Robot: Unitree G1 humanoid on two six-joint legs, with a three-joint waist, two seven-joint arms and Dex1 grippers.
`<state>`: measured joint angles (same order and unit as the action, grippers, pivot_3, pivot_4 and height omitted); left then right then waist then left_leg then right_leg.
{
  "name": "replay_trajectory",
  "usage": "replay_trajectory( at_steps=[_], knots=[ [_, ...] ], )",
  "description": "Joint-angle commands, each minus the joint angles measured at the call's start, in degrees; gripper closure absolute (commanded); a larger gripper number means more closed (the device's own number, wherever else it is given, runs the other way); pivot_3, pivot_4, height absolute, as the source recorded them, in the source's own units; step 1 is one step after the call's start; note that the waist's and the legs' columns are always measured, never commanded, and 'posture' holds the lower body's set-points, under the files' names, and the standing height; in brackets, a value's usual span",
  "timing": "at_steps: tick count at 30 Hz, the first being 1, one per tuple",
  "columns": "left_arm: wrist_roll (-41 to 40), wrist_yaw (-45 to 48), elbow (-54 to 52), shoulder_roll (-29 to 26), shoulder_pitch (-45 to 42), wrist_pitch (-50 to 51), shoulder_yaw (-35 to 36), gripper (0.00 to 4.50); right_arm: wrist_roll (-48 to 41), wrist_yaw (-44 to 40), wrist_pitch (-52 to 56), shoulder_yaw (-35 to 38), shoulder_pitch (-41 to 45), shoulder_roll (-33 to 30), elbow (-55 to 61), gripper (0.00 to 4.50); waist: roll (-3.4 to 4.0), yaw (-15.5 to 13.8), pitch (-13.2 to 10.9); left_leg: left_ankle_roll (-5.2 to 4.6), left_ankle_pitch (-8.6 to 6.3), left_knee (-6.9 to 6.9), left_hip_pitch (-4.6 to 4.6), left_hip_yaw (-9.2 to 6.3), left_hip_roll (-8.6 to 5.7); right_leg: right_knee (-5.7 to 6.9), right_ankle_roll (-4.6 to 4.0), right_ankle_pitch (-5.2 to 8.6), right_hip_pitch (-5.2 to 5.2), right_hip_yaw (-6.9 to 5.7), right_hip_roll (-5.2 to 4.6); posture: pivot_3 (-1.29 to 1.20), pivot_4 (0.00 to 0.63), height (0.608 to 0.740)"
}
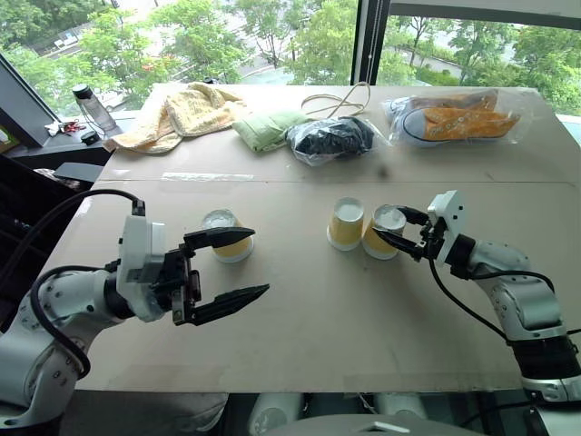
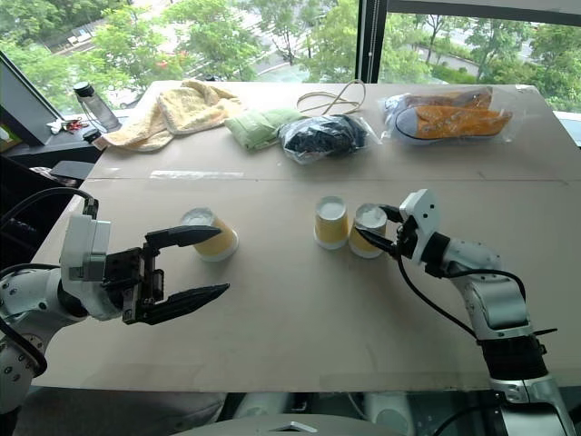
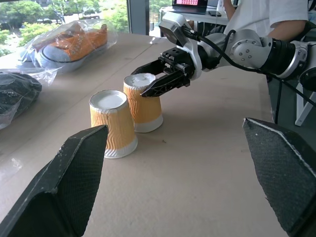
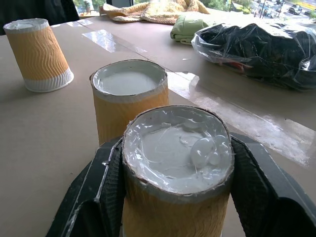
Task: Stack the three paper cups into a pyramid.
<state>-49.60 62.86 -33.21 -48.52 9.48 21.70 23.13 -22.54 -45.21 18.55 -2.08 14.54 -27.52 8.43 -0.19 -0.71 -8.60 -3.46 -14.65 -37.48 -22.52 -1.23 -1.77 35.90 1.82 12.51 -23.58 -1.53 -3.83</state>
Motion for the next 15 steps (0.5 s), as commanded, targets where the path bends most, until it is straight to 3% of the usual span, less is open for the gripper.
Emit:
replay_trajectory(
  at_steps=[1, 4, 5, 9, 15],
  knots=[
    [0.0, 0.6, -0.7, -0.1, 0.3, -0.7, 1.8, 0.00, 0.7, -0.9, -0.9, -0.9, 0.7, 0.3, 0.5, 2.35, 0.00, 0.0, 0.0, 0.00, 0.00, 0.00, 0.00, 0.00, 0.00, 0.00, 0.00, 0.00, 0.00, 0.00, 0.00, 0.00, 0.150, 0.740],
    [0.2, 0.8, -0.6, 0.0, 0.6, -0.8, 1.9, 0.00, 1.3, -1.1, -1.1, -1.1, 0.8, 0.4, 0.0, 2.35, 0.00, 0.0, 0.0, 0.01, 0.00, 0.00, 0.00, 0.00, 0.00, 0.00, 0.00, 0.00, 0.00, 0.00, 0.00, 0.00, 0.150, 0.740],
    [0.3, 0.9, -0.5, 0.0, 0.7, -0.9, 2.0, 0.00, 1.5, -1.0, -1.3, -1.0, 0.8, 0.4, -0.2, 1.55, 0.00, 0.0, 0.0, 0.01, 0.00, 0.00, 0.00, 0.00, 0.00, 0.00, 0.00, 0.00, 0.00, 0.00, -0.01, 0.00, 0.150, 0.740],
    [0.5, 1.1, -0.4, 0.2, 1.0, -1.0, 2.0, 0.00, 1.5, -0.7, -2.1, -0.1, 1.4, 0.9, -0.7, 0.03, 0.01, 0.0, 0.0, 0.01, 0.00, 0.00, 0.01, 0.00, 0.00, 0.00, 0.00, 0.00, 0.00, 0.00, -0.01, 0.00, 0.150, 0.740],
    [-2.6, -3.2, -1.4, 3.1, 1.9, 0.4, 3.6, 0.00, -1.2, -1.0, -3.2, 4.0, 1.2, 0.2, 0.1, 0.03, 0.02, 0.0, 0.0, 0.01, 0.00, 0.00, 0.00, 0.00, 0.00, 0.00, 0.00, 0.00, 0.00, 0.00, -0.03, 0.00, 0.150, 0.740]
  ],
)
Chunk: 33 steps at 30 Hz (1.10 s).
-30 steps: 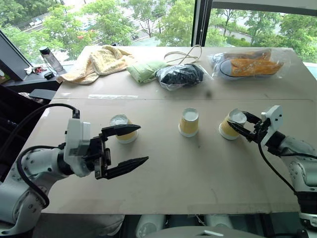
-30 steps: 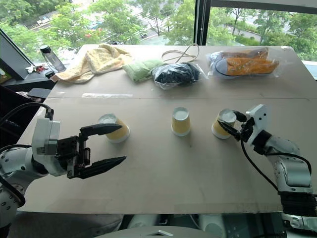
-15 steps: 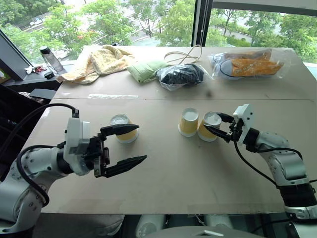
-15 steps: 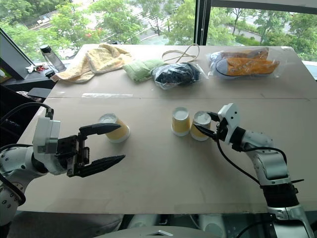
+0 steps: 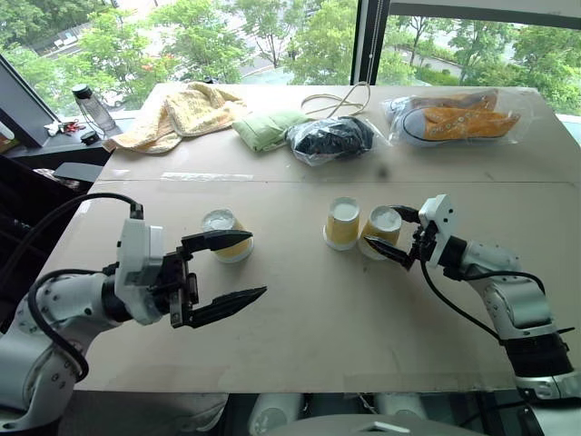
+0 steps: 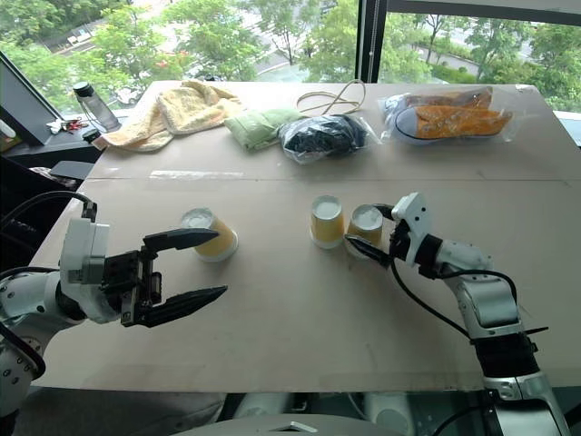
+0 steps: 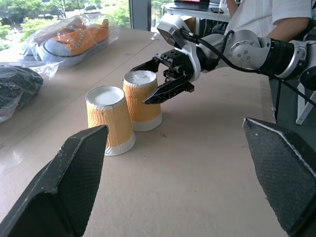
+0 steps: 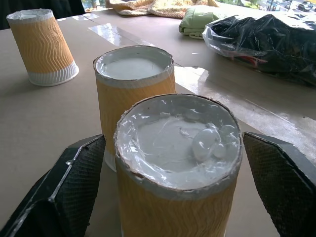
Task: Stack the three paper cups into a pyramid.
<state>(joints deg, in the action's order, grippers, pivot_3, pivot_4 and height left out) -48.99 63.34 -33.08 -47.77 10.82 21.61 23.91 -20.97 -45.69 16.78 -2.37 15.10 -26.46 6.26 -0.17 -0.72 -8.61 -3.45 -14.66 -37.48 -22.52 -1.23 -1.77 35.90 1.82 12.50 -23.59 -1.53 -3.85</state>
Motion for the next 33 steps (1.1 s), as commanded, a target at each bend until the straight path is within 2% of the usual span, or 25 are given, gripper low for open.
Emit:
replay_trajectory(
  at_steps=[1, 4, 7, 9, 16, 20, 33],
  knots=[
    [-3.7, -5.4, -2.4, 3.5, 1.4, 0.7, 3.6, 0.00, -4.3, -1.4, -0.6, 5.7, 0.0, -1.7, 3.4, 0.03, 0.02, 0.0, 0.0, 0.00, 0.00, 0.00, 0.00, 0.00, 0.00, 0.00, 0.00, 0.00, 0.00, 0.00, -0.01, 0.00, 0.150, 0.740],
    [4.0, -15.1, -6.0, 9.0, 3.9, -2.1, 3.3, 0.00, -10.1, -6.4, -0.8, 10.1, -3.1, -4.5, 7.7, 0.03, 0.00, -0.1, 0.0, -0.01, -0.01, 0.00, -0.05, -0.02, -0.02, -0.03, 0.02, -0.01, 0.00, -0.03, -0.09, 0.00, 0.150, 0.740],
    [5.9, -26.3, -9.1, 15.5, 4.4, -1.1, 2.4, 0.00, -14.3, -8.7, 1.3, 13.0, -5.8, -7.2, 11.2, 0.03, -0.05, -0.3, 0.0, -0.02, -0.01, 0.00, -0.07, -0.02, -0.04, -0.05, 0.07, -0.04, 0.01, -0.04, -0.15, 0.00, 0.150, 0.740],
    [9.9, -33.2, -10.2, 19.9, 4.4, -1.4, 0.7, 0.00, -17.6, -10.6, 2.2, 14.6, -6.8, -8.6, 13.0, 0.03, -0.03, -0.3, 0.0, -0.02, -0.01, -0.01, -0.07, -0.04, -0.03, -0.04, 0.22, -0.13, 0.02, -0.05, -0.15, 0.00, 0.150, 0.740],
    [28.2, -46.4, -11.0, 30.4, 6.6, -9.1, -5.2, 0.00, -23.3, -14.4, 3.1, 16.7, -8.9, -11.0, 16.8, 0.03, -0.10, -0.3, 0.0, -0.02, -0.01, -0.02, 0.01, -0.01, -0.03, -0.02, 0.01, -0.02, 0.08, -0.04, -0.13, 0.00, 0.150, 0.740],
    [31.6, -46.9, -8.0, 31.7, 7.7, -11.0, -6.4, 0.00, -26.5, -14.8, 4.2, 16.7, -10.1, -11.6, 20.0, 0.03, -0.11, -0.4, 0.0, -0.03, -0.02, -0.02, -0.04, -0.02, -0.03, -0.03, 0.02, -0.02, 0.06, -0.07, -0.14, 0.00, 0.150, 0.740],
    [32.9, -45.4, 4.9, 30.0, -0.8, -9.7, -10.5, 0.00, -27.3, -16.5, 3.0, 17.7, -12.3, -13.0, 21.9, 0.03, -0.27, -0.6, -0.1, -0.04, -0.02, -0.07, -0.06, -0.07, -0.04, -0.02, 0.25, -0.15, 0.06, -0.17, -0.10, 0.00, 0.150, 0.740]
  ],
)
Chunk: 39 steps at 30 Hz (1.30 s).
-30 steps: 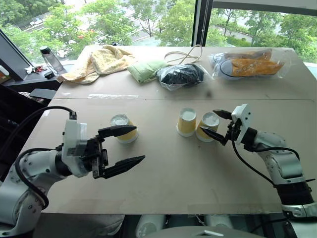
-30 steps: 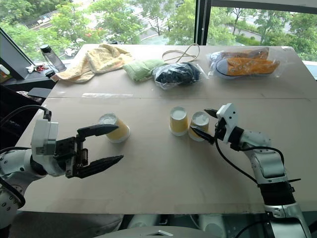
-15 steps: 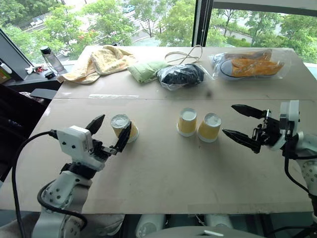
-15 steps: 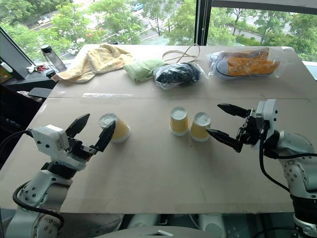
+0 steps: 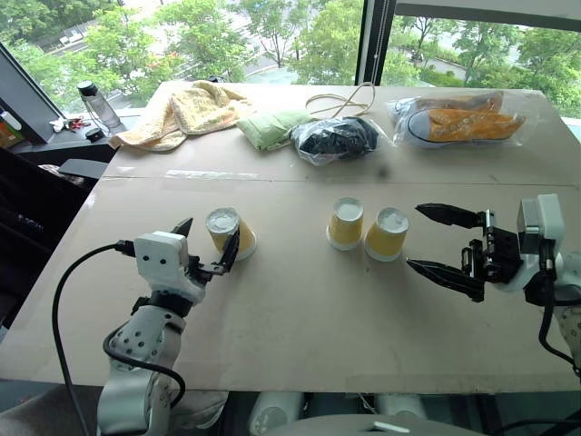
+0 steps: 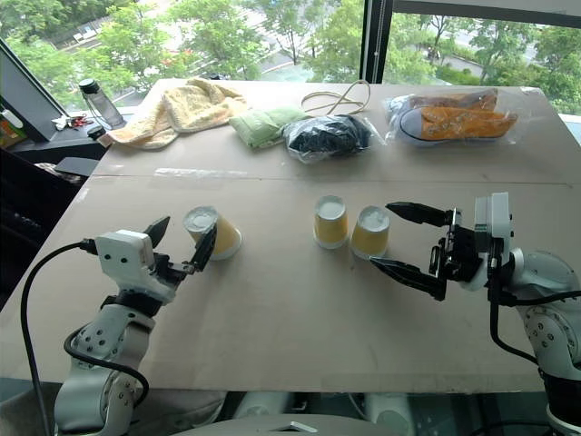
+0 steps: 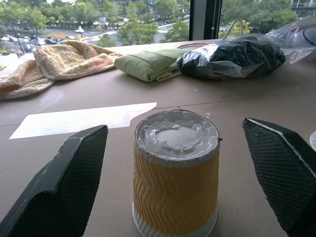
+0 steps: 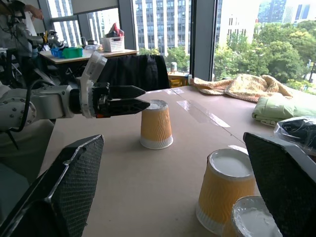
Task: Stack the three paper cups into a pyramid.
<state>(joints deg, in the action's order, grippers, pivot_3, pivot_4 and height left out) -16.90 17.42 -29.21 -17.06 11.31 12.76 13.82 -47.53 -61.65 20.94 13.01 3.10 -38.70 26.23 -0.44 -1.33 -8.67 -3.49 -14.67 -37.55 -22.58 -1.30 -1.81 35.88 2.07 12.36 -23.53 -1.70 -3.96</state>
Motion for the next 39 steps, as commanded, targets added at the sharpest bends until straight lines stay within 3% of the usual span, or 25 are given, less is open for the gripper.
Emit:
replay_trajectory(
  at_steps=[1, 12, 15, 18, 27, 30, 34, 39],
  knots=[
    [0.9, 0.5, 2.0, -0.9, -1.9, -1.0, -0.5, 0.00, -0.7, -0.3, -1.2, 2.4, -0.5, -0.7, 2.0, 0.03, -0.01, 0.0, 0.0, 0.00, 0.00, 0.00, 0.00, 0.00, 0.00, 0.00, 0.00, 0.00, 0.00, 0.00, -0.01, 0.00, 0.150, 0.740],
    [1.2, 2.4, 8.6, -1.5, -6.1, -3.4, -0.8, 0.00, 0.2, 0.4, -2.7, 2.4, -1.9, 0.0, 1.8, 0.03, -0.02, -0.1, 0.0, 0.00, 0.00, 0.00, -0.02, -0.01, 0.00, 0.00, 0.01, -0.01, -0.01, 0.00, -0.05, 0.00, 0.150, 0.740],
    [1.2, 2.9, 9.2, -1.6, -6.4, -4.0, -0.7, 0.87, 0.5, 0.1, -3.3, 2.2, -2.3, 0.1, 1.5, 0.00, -0.03, -0.1, 0.0, 0.01, 0.00, 0.00, -0.01, 0.00, 0.00, 0.00, 0.00, -0.01, -0.01, 0.00, -0.05, 0.00, 0.150, 0.740],
    [1.5, 3.2, 9.5, -1.9, -6.6, -4.5, -0.7, 2.16, 0.4, 0.0, -3.3, 2.1, -2.6, 0.0, 1.6, 0.00, -0.02, -0.1, 0.0, 0.01, 0.00, 0.00, -0.01, 0.00, 0.00, 0.00, 0.00, -0.01, -0.01, 0.01, -0.06, 0.00, 0.150, 0.740],
    [1.2, 6.7, 9.5, -4.5, -10.4, -6.3, -1.3, 2.21, -0.8, -0.2, -2.6, 2.9, -4.3, -1.0, 3.0, 0.00, -0.03, -0.6, 0.0, 0.01, 0.00, 0.00, -0.02, -0.01, 0.00, 0.00, 0.00, -0.01, -0.01, 0.00, -0.07, 0.00, 0.150, 0.740],
    [-1.9, 10.5, 10.5, -6.4, -17.2, -4.1, -2.3, 2.21, -1.1, 0.5, -2.7, 4.5, -5.1, -1.0, 2.5, 0.00, -0.06, -1.2, 0.0, 0.01, 0.00, -0.01, -0.02, 0.00, 0.00, 0.00, 0.00, -0.01, -0.01, 0.00, -0.07, 0.00, 0.150, 0.740],
    [-11.4, 24.8, 17.1, -9.9, -33.9, 3.4, -6.8, 2.21, -2.4, 3.2, -2.5, 8.3, -7.1, -0.3, 2.4, 0.00, -0.08, -1.9, 0.0, 0.02, 0.01, -0.27, -0.23, -0.19, -0.04, 0.02, 0.00, -0.01, 0.00, -0.23, -0.03, 0.00, 0.150, 0.740],
    [-14.6, 36.4, 26.5, -10.1, -51.0, 8.5, -12.6, 2.21, -1.5, 3.7, -4.2, 12.3, -10.3, 0.4, 0.0, 0.00, -0.08, -0.7, 0.0, -0.06, -0.04, -0.52, -0.25, -0.09, -0.08, 0.02, 0.04, -0.03, 0.08, -0.12, 0.09, 0.00, 0.150, 0.740]
  ],
)
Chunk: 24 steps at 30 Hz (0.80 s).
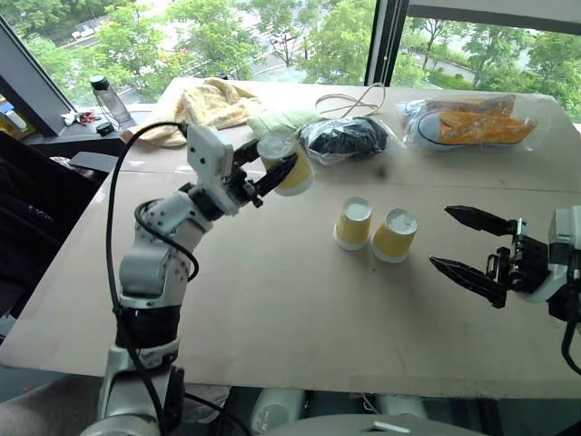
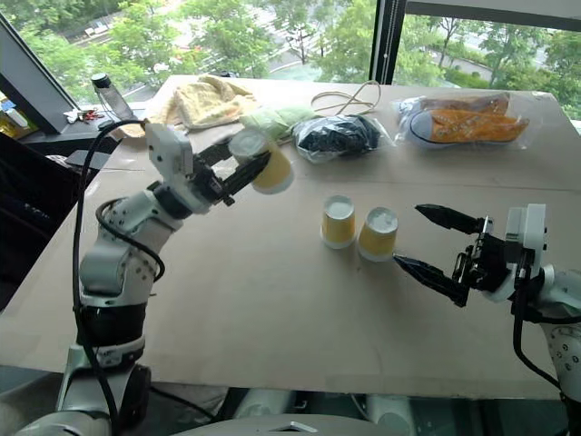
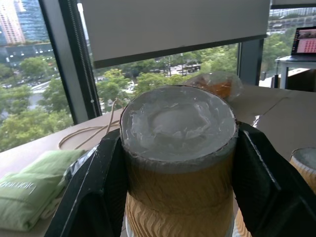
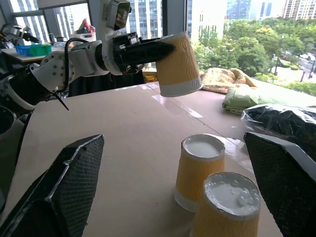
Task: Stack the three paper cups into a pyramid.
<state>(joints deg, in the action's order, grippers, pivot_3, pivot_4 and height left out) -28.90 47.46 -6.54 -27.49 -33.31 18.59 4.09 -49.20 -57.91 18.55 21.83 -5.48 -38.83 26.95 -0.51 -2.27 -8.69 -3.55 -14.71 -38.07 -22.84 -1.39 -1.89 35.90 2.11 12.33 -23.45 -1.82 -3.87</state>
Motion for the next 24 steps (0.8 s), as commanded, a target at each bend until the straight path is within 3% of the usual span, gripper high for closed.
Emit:
replay_trajectory(
  at_steps=[1, 8, 16, 24],
  knots=[
    [-2.9, 8.4, 5.3, 0.8, -8.9, 3.1, -4.0, 2.21, 0.8, -0.3, -2.4, 3.9, -2.5, 0.6, -1.1, 0.00, -0.05, 0.2, 0.0, -0.02, -0.01, -0.01, 0.02, 0.05, 0.00, 0.02, 0.01, 0.00, 0.00, 0.06, 0.15, 0.00, 0.150, 0.740],
    [-1.1, 19.0, 14.5, 4.9, -17.7, 2.8, -10.4, 2.21, 3.8, 0.0, -5.4, 4.4, -6.3, 1.9, -0.9, 0.00, -0.03, 1.2, 0.0, -0.06, -0.02, -0.07, 0.09, 0.04, 0.08, 0.19, 0.00, 0.01, 0.00, 0.09, 0.36, 0.00, 0.150, 0.740],
    [3.6, 21.2, 22.4, 10.0, -21.8, -1.5, -13.3, 2.21, 5.0, 2.5, -6.2, 4.2, -9.1, 3.6, 2.1, 0.00, -0.05, 1.4, -0.1, -0.08, -0.04, -0.20, 0.09, 0.05, 0.09, 0.30, 0.01, 0.02, -0.01, 0.16, 0.39, 0.00, 0.150, 0.740],
    [7.8, 22.4, 24.8, 10.5, -22.4, -3.8, -14.4, 2.21, 4.7, 2.8, -5.9, 4.7, -9.0, 2.9, 2.2, 0.00, -0.05, 1.4, -0.1, -0.08, -0.04, -0.20, 0.08, 0.02, 0.09, 0.31, 0.01, 0.02, -0.01, 0.15, 0.37, 0.00, 0.150, 0.740]
  ],
)
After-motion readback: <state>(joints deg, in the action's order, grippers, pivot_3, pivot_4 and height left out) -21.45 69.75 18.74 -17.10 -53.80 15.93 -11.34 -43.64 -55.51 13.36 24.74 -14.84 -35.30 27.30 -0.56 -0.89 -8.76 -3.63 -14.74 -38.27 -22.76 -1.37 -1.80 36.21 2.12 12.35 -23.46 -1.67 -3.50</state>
